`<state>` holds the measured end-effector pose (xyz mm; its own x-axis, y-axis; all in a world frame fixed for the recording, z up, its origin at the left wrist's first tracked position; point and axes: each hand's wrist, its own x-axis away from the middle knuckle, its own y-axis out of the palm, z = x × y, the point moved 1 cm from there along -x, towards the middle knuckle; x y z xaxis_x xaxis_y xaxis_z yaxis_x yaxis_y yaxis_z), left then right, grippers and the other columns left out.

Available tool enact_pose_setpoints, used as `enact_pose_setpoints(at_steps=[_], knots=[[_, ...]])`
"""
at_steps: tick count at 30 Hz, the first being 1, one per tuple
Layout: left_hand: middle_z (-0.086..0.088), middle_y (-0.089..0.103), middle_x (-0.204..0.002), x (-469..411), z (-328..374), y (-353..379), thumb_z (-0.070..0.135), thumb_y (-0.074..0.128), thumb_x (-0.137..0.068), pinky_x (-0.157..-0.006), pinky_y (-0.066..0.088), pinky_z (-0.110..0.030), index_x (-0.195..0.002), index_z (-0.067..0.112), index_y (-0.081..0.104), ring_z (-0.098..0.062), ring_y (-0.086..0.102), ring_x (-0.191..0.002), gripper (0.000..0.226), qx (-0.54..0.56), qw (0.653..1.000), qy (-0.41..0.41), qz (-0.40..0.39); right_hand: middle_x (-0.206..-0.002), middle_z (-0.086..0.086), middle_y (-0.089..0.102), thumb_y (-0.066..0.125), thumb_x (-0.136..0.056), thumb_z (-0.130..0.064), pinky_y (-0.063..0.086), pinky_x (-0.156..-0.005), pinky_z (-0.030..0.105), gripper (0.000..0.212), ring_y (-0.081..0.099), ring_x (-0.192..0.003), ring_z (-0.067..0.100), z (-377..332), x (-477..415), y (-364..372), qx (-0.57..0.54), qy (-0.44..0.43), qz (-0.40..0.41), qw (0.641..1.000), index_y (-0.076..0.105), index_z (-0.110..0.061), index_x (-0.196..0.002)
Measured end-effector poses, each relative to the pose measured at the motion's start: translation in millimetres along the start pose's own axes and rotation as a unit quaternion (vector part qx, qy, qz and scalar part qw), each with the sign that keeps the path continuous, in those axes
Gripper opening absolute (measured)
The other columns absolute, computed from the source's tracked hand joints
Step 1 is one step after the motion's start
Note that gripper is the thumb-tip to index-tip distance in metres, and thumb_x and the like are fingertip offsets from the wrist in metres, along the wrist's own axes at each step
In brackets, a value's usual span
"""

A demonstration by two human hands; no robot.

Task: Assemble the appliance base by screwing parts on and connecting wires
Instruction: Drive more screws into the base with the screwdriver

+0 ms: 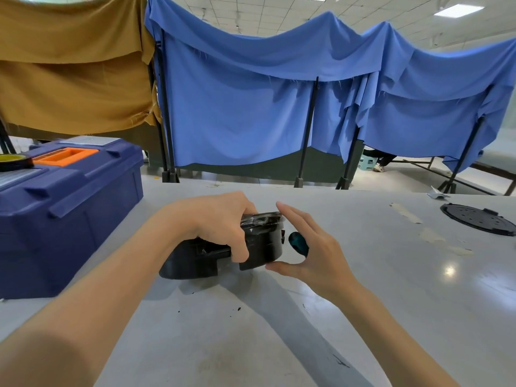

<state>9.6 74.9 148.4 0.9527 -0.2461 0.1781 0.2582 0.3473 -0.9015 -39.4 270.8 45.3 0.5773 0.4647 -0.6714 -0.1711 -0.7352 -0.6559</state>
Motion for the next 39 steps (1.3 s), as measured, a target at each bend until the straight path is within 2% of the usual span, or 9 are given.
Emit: enact_pose_setpoints(at_steps=[6, 10, 15, 21, 26, 29, 31, 36, 39], knots=[[-0.001, 0.069, -0.100, 2, 3, 0, 0.025, 0.074, -0.049, -0.079, 0.059, -0.045, -0.090, 0.025, 0.066, -0.022, 0.068, -0.084, 0.041, -0.004, 1.000, 0.009, -0.011, -0.134, 0.002, 0.057, 0.087, -0.068, -0.039, 0.058, -0.081, 0.032, 0.092, 0.065, -0.101, 0.023, -4, -5, -5, 0.063, -0.033, -0.007, 0.997, 0.040, -0.022, -0.146], [-0.001, 0.068, -0.100, 4, 5, -1, 0.014, 0.079, -0.061, -0.071, 0.054, -0.034, -0.088, 0.026, 0.065, -0.020, 0.066, -0.083, 0.033, -0.023, 0.999, 0.022, -0.033, -0.118, 0.005, 0.064, 0.090, -0.062, -0.041, 0.061, -0.064, 0.033, 0.076, 0.067, -0.082, 0.025, -6, -6, -9, 0.105, -0.072, -0.003, 0.992, 0.059, -0.009, -0.123], [0.001, 0.069, -0.095, 11, 12, -4, 0.010, 0.079, -0.063, -0.071, 0.057, -0.034, -0.097, 0.028, 0.064, -0.018, 0.066, -0.080, 0.041, -0.064, 0.996, 0.045, -0.039, -0.106, 0.002, 0.064, 0.084, -0.062, -0.044, 0.060, -0.057, 0.035, 0.074, 0.062, -0.069, 0.020, -12, 2, -14, 0.086, -0.090, 0.008, 0.992, 0.045, -0.020, -0.120], [0.001, 0.065, -0.106, 15, 33, -10, 0.009, 0.082, -0.064, -0.081, 0.057, -0.039, -0.112, 0.027, 0.060, -0.017, 0.063, -0.090, 0.056, -0.108, 0.991, 0.079, -0.024, -0.100, 0.007, 0.064, 0.088, -0.060, -0.035, 0.050, -0.064, 0.012, 0.074, 0.052, -0.069, 0.011, -20, 4, -29, 0.072, -0.107, 0.066, 0.989, 0.042, -0.018, -0.115], [0.006, 0.059, -0.113, 12, 34, -4, 0.009, 0.084, -0.061, -0.093, 0.050, -0.045, -0.119, 0.029, 0.061, -0.022, 0.057, -0.104, 0.066, -0.164, 0.979, 0.115, 0.023, -0.090, 0.012, 0.063, 0.084, -0.058, -0.030, 0.051, -0.039, 0.028, 0.067, 0.055, -0.055, 0.023, -24, 5, -31, 0.143, -0.145, 0.142, 0.969, 0.042, -0.014, -0.108], [0.015, 0.055, -0.131, 6, 22, 7, 0.013, 0.082, -0.062, -0.115, 0.014, -0.036, -0.126, 0.035, 0.058, -0.015, 0.040, -0.132, 0.071, -0.238, 0.955, 0.156, 0.088, -0.089, 0.014, 0.065, 0.092, -0.055, -0.025, 0.048, -0.043, 0.017, 0.073, 0.058, -0.055, 0.021, -20, 10, -24, 0.180, -0.166, 0.146, 0.959, 0.044, -0.011, -0.108], [0.023, 0.045, -0.142, 2, 10, 15, 0.014, 0.080, -0.067, -0.110, -0.003, -0.031, -0.134, 0.044, 0.050, -0.003, 0.019, -0.143, 0.080, -0.251, 0.940, 0.179, 0.143, -0.088, 0.014, 0.065, 0.090, -0.058, -0.023, 0.048, -0.038, 0.023, 0.069, 0.056, -0.053, 0.022, -17, 12, -17, 0.198, -0.162, 0.157, 0.954, 0.045, -0.010, -0.108], [0.024, 0.017, -0.157, -4, -19, 34, 0.041, 0.089, -0.059, -0.112, -0.015, -0.033, -0.149, 0.044, 0.023, 0.008, -0.008, -0.143, 0.112, -0.205, 0.936, 0.157, 0.238, -0.090, 0.016, 0.067, 0.085, -0.064, -0.021, 0.045, -0.034, 0.026, 0.062, 0.055, -0.054, 0.023, -6, 16, 0, 0.229, -0.171, 0.172, 0.943, 0.046, -0.006, -0.111], [0.020, 0.001, -0.160, 4, -23, 52, 0.063, 0.087, -0.042, -0.117, -0.006, -0.033, -0.154, 0.038, 0.007, 0.007, -0.012, -0.143, 0.140, -0.003, 0.929, 0.141, 0.343, -0.086, 0.014, 0.066, 0.087, -0.059, -0.016, 0.042, -0.034, 0.024, 0.064, 0.052, -0.049, 0.022, 0, 21, 7, 0.253, -0.178, 0.181, 0.933, 0.048, -0.005, -0.108]])
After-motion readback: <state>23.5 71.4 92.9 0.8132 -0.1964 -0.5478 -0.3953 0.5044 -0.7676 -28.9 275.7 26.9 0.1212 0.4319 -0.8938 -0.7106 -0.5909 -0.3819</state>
